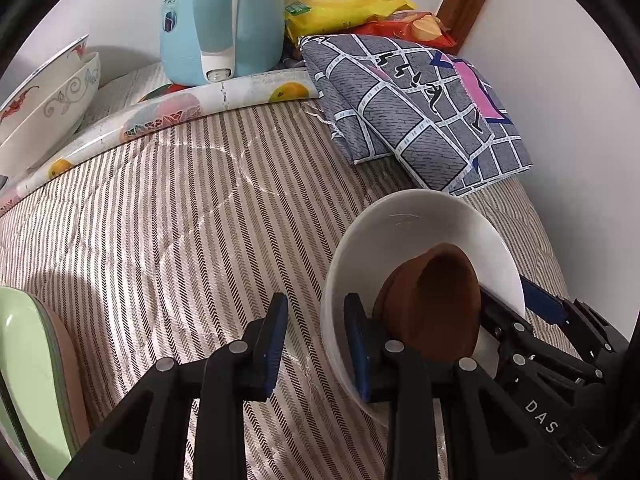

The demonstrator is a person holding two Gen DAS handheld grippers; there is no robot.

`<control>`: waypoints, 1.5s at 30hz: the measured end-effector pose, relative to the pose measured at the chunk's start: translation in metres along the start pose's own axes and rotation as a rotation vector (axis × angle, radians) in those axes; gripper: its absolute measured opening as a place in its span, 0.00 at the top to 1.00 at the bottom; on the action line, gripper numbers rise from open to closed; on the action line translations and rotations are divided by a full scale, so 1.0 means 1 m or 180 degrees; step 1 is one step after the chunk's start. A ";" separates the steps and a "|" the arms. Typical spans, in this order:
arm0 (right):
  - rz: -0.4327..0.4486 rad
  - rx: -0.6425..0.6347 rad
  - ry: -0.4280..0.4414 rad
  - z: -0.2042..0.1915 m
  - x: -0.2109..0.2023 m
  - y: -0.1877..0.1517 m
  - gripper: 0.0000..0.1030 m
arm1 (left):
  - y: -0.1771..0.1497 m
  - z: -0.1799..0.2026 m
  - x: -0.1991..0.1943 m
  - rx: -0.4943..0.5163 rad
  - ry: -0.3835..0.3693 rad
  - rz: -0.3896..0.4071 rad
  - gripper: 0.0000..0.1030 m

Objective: Organize plates and bowls
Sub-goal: 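Grip the white bowl rim with the right gripper and lift it, then carry the white bowl with the right gripper over the green plate stack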

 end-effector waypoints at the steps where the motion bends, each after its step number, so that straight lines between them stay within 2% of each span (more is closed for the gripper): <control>1: 0.0006 0.0013 0.0031 -0.001 0.000 0.000 0.48 | 0.000 0.000 0.000 0.0006 -0.0010 0.0011 0.77; 3: -0.0002 0.0046 0.0099 -0.002 0.000 -0.001 0.55 | 0.000 0.002 0.000 0.0010 -0.0051 0.0013 0.80; 5: -0.0017 0.0042 0.0181 -0.006 0.000 -0.001 0.68 | 0.000 0.005 0.000 0.0009 -0.0105 0.0012 0.87; 6: -0.0021 0.0024 0.0191 -0.009 0.000 -0.001 0.70 | 0.000 0.006 -0.001 0.0006 -0.0114 0.0014 0.87; 8: -0.0017 -0.0054 0.0180 -0.016 -0.001 0.000 0.84 | 0.000 0.006 -0.001 -0.0009 -0.0096 0.0023 0.87; 9: -0.0017 -0.0075 0.0186 -0.019 -0.001 0.000 0.86 | 0.000 0.006 -0.001 -0.0005 -0.0088 0.0031 0.88; 17: 0.0022 0.0006 0.0066 -0.022 -0.003 -0.001 0.88 | -0.002 0.006 -0.004 0.0056 -0.0075 0.0046 0.88; 32: 0.0019 0.0108 0.0152 -0.026 -0.021 -0.026 0.91 | -0.025 -0.001 -0.015 -0.0040 -0.0113 -0.0011 0.91; 45: 0.0050 0.0145 0.0236 -0.042 -0.048 -0.048 0.91 | -0.047 -0.014 -0.045 -0.0070 -0.0079 0.0051 0.92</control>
Point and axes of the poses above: each gripper's, at about its wrist camera, not at the fingertips, and x roughly the way its jaws point, z to its right, y to its top, the point moved 9 cm from there along x, roughly the way its jaws point, and after that the axes turned 4 degrees about -z, right-handed, at the moved point
